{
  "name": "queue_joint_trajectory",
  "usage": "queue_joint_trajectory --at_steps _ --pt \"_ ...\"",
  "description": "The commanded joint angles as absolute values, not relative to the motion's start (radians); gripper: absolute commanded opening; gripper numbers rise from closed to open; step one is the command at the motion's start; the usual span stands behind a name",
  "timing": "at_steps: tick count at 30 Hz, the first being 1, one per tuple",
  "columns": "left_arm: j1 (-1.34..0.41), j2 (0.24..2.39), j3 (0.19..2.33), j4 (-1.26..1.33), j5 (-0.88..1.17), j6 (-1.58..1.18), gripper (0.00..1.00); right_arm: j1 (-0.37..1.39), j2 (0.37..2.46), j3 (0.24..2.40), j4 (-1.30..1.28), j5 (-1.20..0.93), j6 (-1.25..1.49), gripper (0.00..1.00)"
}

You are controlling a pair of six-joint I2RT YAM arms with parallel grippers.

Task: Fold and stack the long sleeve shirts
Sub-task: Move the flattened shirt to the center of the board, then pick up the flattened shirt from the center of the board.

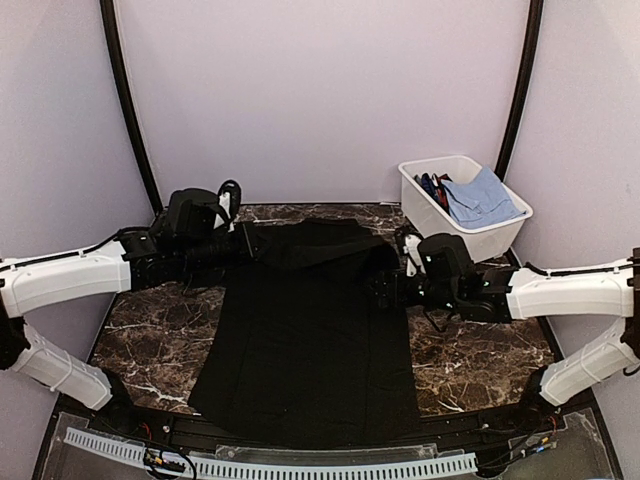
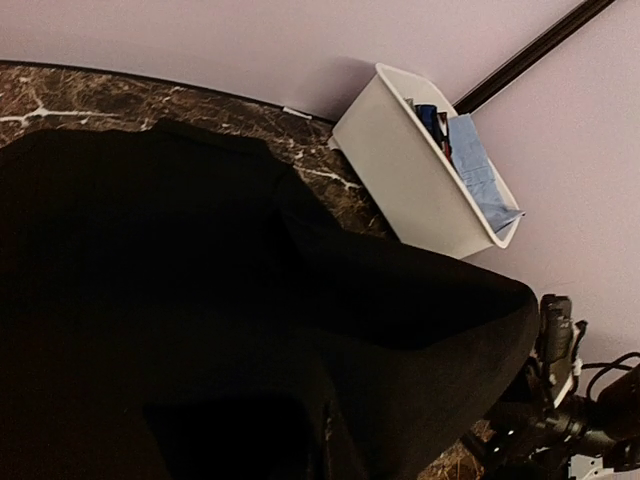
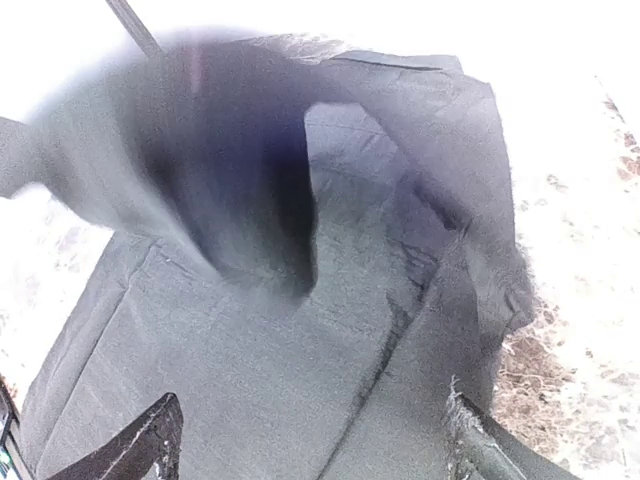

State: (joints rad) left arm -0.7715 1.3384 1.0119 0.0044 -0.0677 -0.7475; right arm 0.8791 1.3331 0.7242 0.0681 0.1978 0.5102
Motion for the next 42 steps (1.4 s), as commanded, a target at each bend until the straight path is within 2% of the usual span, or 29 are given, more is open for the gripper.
queue_joint_trajectory --at_steps 1,8,13,19,24,27,32,37,42 --pt "-0.770 1.234 0.898 -0.107 -0.156 -0.787 0.00 0.874 1.314 0.705 0.012 0.196 0.520 0.86" --pt "-0.759 1.203 0.849 -0.190 -0.209 -0.794 0.00 0.853 1.308 0.677 -0.043 0.169 0.566 0.83" --pt "-0.728 1.211 0.890 -0.190 -0.206 -0.733 0.00 0.790 1.326 0.680 -0.094 0.169 0.600 0.75" --pt "-0.669 1.257 1.030 -0.194 -0.190 -0.615 0.00 0.710 1.375 0.703 -0.132 0.126 0.599 0.68" --pt "-0.632 1.382 1.218 -0.182 -0.163 -0.512 0.00 0.706 1.390 0.694 -0.160 0.102 0.615 0.65" --pt "-0.617 1.460 1.339 -0.187 -0.142 -0.485 0.00 0.713 1.350 0.642 -0.207 0.052 0.688 0.59" --pt "-0.580 1.576 1.469 -0.182 -0.105 -0.437 0.00 0.850 1.201 0.538 -0.352 0.101 0.861 0.57" --pt "-0.567 1.656 1.562 -0.182 -0.053 -0.409 0.00 1.061 1.055 0.474 -0.474 0.128 1.084 0.56" --pt "-0.565 1.683 1.585 -0.168 -0.031 -0.413 0.00 1.297 1.046 0.492 -0.616 0.172 1.307 0.53"
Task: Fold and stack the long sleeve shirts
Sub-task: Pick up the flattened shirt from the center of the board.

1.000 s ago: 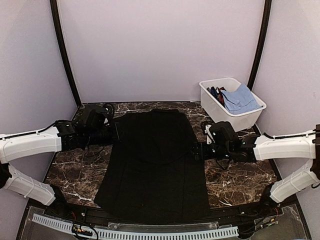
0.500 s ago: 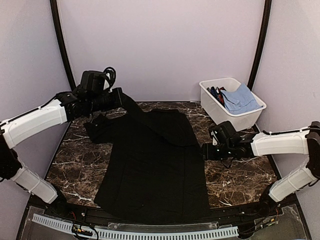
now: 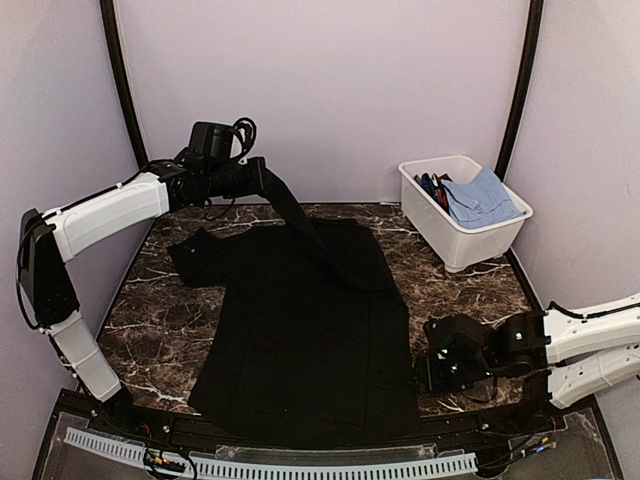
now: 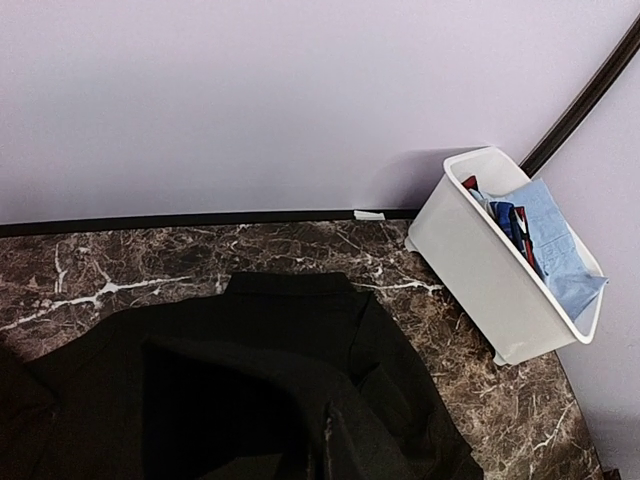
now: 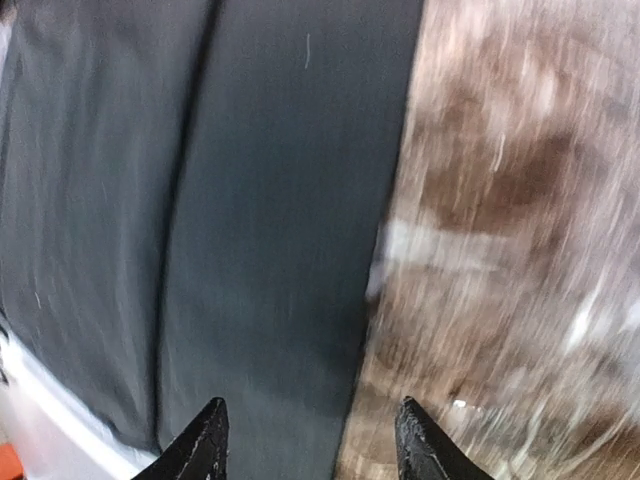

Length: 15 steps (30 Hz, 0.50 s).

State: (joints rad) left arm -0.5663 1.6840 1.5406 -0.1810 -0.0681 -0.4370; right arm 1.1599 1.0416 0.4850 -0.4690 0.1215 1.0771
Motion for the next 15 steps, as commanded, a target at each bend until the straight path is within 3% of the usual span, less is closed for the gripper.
queue_joint_trajectory --at_steps 1,8,15 --pt "-0.565 1.687 1.586 -0.167 -0.028 -0.415 0.00 1.333 1.059 0.499 -0.638 0.173 1.340 0.53" --pt "-0.565 1.696 1.597 -0.148 -0.022 -0.416 0.00 1.529 1.165 0.534 -0.688 0.167 1.536 0.50" --pt "-0.565 1.741 1.643 -0.133 -0.003 -0.431 0.00 1.565 1.261 0.552 -0.583 0.157 1.563 0.39"
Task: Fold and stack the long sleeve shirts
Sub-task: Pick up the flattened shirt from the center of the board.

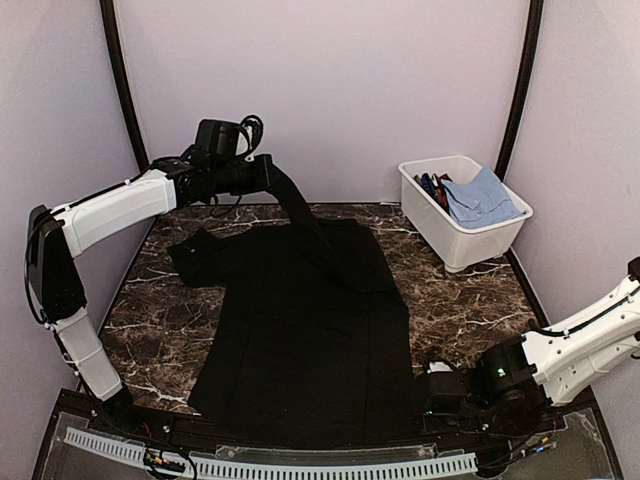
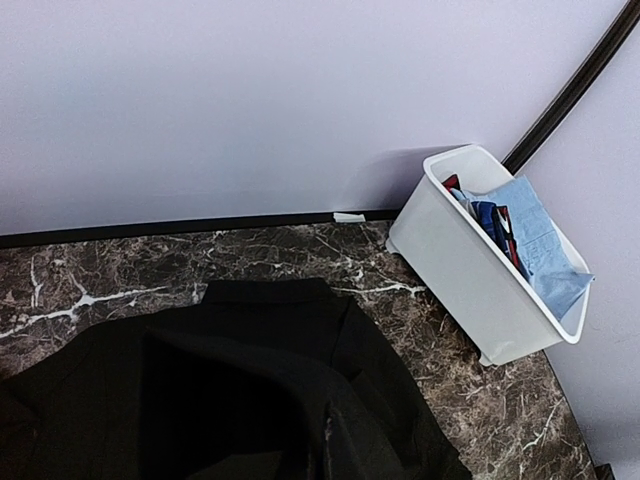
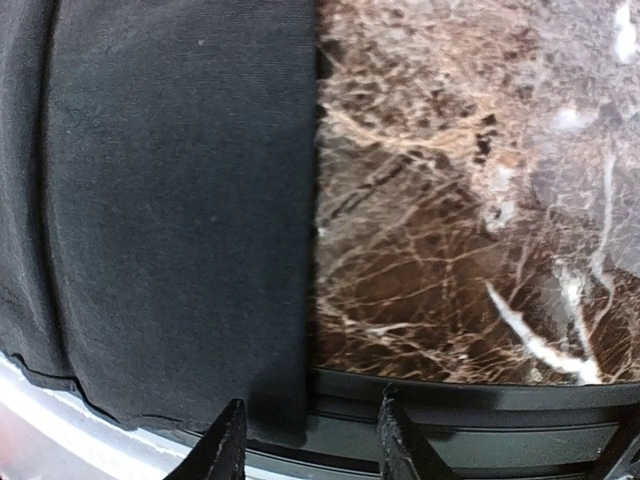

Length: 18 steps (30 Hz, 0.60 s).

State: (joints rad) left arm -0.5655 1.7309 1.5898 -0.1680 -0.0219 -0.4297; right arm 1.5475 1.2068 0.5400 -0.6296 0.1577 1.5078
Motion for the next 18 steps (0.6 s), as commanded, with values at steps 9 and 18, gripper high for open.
queue_joint_trajectory --at_steps 9,18 --pt "-0.563 1.789 1.697 -0.113 -0.007 -0.441 0.00 1.567 1.360 0.576 -0.551 0.144 1.546 0.12" --pt "-0.561 1.910 1.864 -0.081 -0.003 -0.436 0.00 1.463 1.157 0.501 -0.673 0.207 1.550 0.00"
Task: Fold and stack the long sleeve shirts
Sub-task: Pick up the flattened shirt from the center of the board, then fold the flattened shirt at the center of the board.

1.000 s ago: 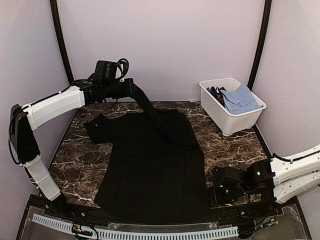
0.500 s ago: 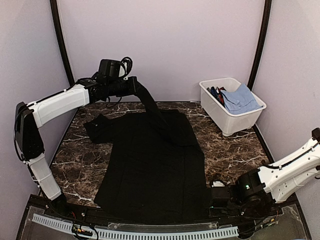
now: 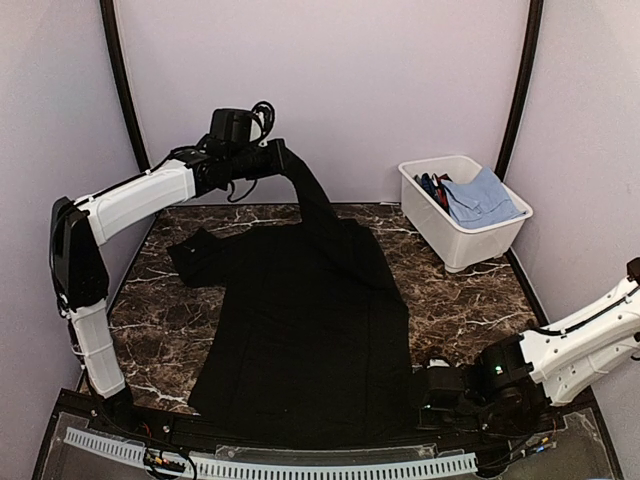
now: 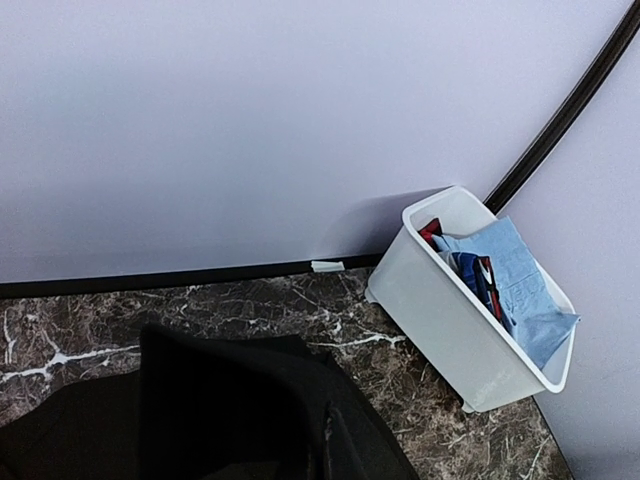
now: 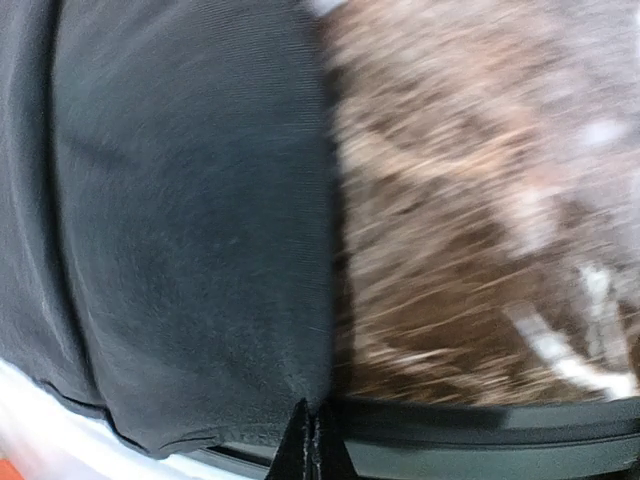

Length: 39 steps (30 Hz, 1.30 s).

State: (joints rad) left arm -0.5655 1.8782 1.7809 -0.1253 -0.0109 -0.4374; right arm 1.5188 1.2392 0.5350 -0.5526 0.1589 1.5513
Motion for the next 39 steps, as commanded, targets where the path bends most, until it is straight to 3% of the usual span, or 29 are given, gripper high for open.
queue_joint_trajectory --at_steps 1,12,24,39 --pt "-0.560 1.918 1.895 -0.081 -0.003 -0.435 0.00 1.445 1.130 0.499 -0.699 0.218 1.545 0.00" --pt "-0.558 2.006 2.057 -0.074 0.063 -0.434 0.00 1.361 1.016 0.524 -0.811 0.255 1.455 0.00" --pt "-0.521 1.978 2.163 -0.155 0.046 -0.324 0.00 1.446 1.313 0.799 -0.780 0.275 1.294 0.00" --pt "-0.435 1.899 2.030 -0.178 0.051 -0.250 0.00 1.459 1.565 1.029 -0.586 0.148 1.042 0.00"
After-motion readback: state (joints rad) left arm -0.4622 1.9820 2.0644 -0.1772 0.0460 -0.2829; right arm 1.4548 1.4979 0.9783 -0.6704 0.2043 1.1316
